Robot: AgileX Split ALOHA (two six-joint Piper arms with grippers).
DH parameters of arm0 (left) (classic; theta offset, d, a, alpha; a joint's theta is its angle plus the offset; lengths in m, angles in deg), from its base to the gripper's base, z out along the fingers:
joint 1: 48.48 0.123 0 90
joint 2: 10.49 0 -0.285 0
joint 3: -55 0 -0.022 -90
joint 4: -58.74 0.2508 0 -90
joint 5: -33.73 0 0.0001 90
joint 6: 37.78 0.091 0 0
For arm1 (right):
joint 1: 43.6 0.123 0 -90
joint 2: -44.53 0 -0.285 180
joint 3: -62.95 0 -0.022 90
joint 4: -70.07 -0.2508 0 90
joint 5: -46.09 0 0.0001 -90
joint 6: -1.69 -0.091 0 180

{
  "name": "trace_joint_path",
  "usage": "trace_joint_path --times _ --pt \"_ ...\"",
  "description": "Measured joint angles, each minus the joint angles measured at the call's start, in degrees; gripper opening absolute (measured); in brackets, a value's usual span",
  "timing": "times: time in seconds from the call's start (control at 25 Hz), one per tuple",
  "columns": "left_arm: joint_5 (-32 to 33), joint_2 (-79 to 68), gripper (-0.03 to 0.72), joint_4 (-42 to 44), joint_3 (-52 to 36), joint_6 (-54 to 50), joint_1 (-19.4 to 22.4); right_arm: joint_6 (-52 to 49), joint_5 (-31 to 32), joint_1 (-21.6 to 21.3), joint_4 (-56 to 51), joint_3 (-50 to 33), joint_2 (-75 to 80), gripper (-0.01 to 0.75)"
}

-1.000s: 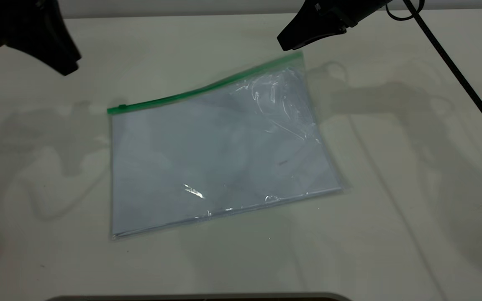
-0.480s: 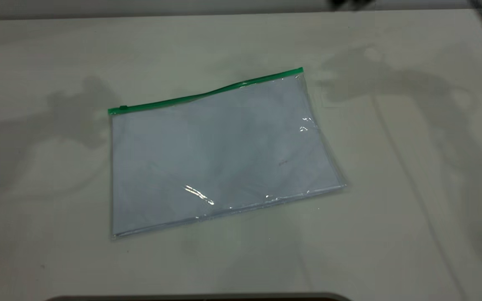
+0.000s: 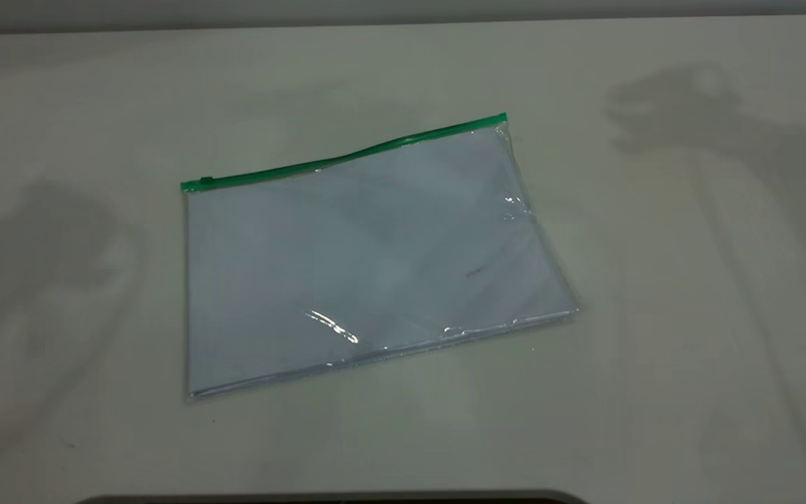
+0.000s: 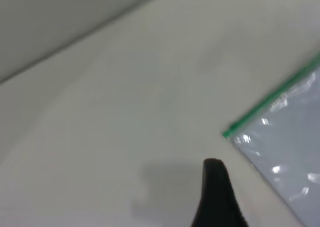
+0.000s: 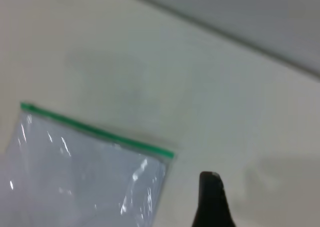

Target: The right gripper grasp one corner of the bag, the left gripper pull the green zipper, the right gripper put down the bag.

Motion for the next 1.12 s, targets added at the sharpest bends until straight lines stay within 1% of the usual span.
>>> trace_joint_path --times 0.08,0.16,0.4,0.52,0.6,0.76,0.96,1.12 --pt "1.4 4.4 0.577 0.4 0.0 -3.8 0.0 -1.1 0.0 0.0 -0.1 0.5 -4.0 0.578" --pt "3.6 8.6 0.577 0.7 0.0 -5.0 0.0 -2.2 0.0 0.0 -0.1 0.7 -7.7 0.578" --pt "9.9 16.3 0.577 1.9 0.0 -5.7 0.0 -6.8 0.0 0.0 -0.2 0.7 -18.7 0.578" --pt "13.1 18.6 0.577 2.2 0.0 -6.0 0.0 -7.9 0.0 0.0 -0.4 -2.2 -24.3 0.578" --pt "15.3 20.2 0.577 2.2 0.0 -7.2 0.0 -8.2 0.0 0.0 -0.4 -5.7 -28.1 0.578" --pt "18.4 23.0 0.577 2.2 0.0 -8.6 0.0 -8.2 0.0 0.0 -0.1 -16.3 -37.5 0.578" --pt "18.9 26.4 0.577 2.3 0.0 -9.3 0.0 -7.6 0.0 0.0 0.8 -31.4 -50.8 0.578" --pt "18.9 29.4 0.577 2.5 0.0 -13.2 0.0 -7.5 0.0 0.0 1.1 -42.8 -61.8 0.578"
